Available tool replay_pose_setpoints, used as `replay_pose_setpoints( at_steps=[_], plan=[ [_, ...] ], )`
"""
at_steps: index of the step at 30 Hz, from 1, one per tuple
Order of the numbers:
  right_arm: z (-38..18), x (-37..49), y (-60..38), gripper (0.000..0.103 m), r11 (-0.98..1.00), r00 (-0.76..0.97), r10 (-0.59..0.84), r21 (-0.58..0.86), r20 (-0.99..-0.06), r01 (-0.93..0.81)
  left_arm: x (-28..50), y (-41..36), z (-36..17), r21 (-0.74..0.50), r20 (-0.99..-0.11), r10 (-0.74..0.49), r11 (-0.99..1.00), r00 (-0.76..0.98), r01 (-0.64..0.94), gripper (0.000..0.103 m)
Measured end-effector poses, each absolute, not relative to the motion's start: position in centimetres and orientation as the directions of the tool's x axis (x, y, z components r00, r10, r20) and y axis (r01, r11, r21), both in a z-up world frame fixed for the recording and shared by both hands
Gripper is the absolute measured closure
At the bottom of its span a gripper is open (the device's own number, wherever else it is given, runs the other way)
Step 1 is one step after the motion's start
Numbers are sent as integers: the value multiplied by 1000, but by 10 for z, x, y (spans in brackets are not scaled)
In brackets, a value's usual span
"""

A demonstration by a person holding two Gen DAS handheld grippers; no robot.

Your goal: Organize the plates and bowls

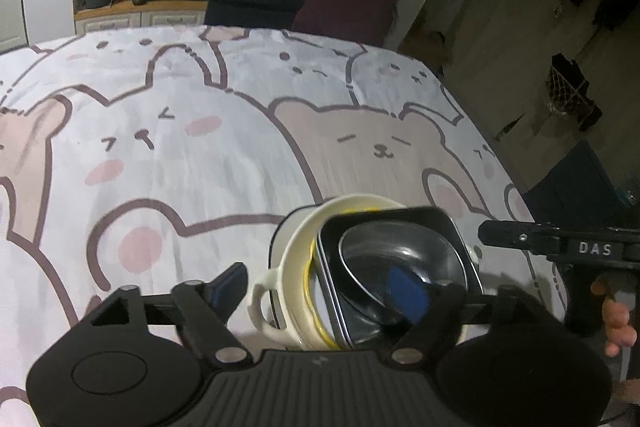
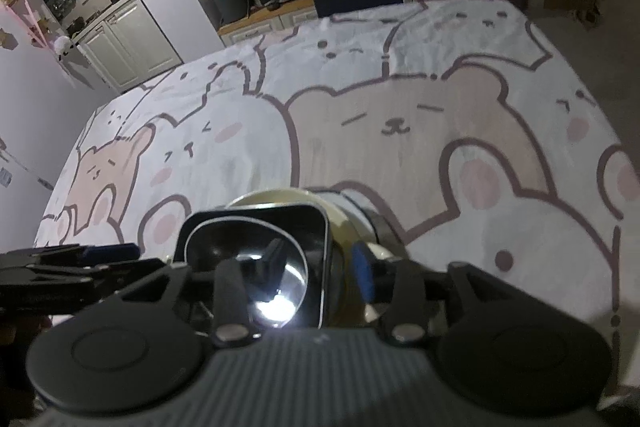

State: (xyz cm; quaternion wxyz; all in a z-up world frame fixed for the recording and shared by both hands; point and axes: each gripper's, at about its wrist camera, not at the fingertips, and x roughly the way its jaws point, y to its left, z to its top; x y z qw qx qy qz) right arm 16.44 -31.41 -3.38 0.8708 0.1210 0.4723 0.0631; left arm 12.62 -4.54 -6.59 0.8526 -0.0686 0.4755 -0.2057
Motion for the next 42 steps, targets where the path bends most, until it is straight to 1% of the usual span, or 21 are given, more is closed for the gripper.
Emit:
replay_pose_setpoints(
  at_steps=[1,3,4,7,11,15,18,24,29,35,42],
  plan=[
    [-32,165,-315,51,963,553,223,269,-803,1,126,-45,-64,-310,-780,-414,907,469,285,20],
    [-28,165,-317,41,963,570,226,271,-790,-5,126,-45,-60,-301,-776,-406,911,482,283,16],
    [-25,164,-318,40,963,577,224,271,-785,-5,125,-45,-57,-295,-772,-402,913,492,283,14],
    [-17,162,-318,32,966,596,211,258,-774,-7,121,-44,-47,-284,-752,-399,915,525,288,6],
    [-6,156,-318,21,971,631,201,239,-750,-26,113,-41,-31,-264,-719,-385,922,579,285,0],
    [7,146,-317,7,977,674,182,208,-716,-43,101,-39,-12,-251,-671,-387,921,632,297,0],
    [18,133,-320,0,981,713,166,189,-682,-48,87,-40,3,-213,-636,-364,930,681,299,0],
    [37,101,-325,1,981,785,153,186,-601,-50,54,-42,23,-182,-581,-340,940,740,289,0],
    [42,63,-324,0,987,831,132,153,-541,-57,19,-49,29,-85,-536,-263,962,802,259,0],
    [33,24,-324,0,989,859,112,138,-499,-49,-17,-47,19,-100,-511,-264,963,818,249,0],
    [20,-14,-318,0,993,870,93,105,-483,-48,-44,-46,-3,-102,-522,-268,962,809,253,0]
  ],
)
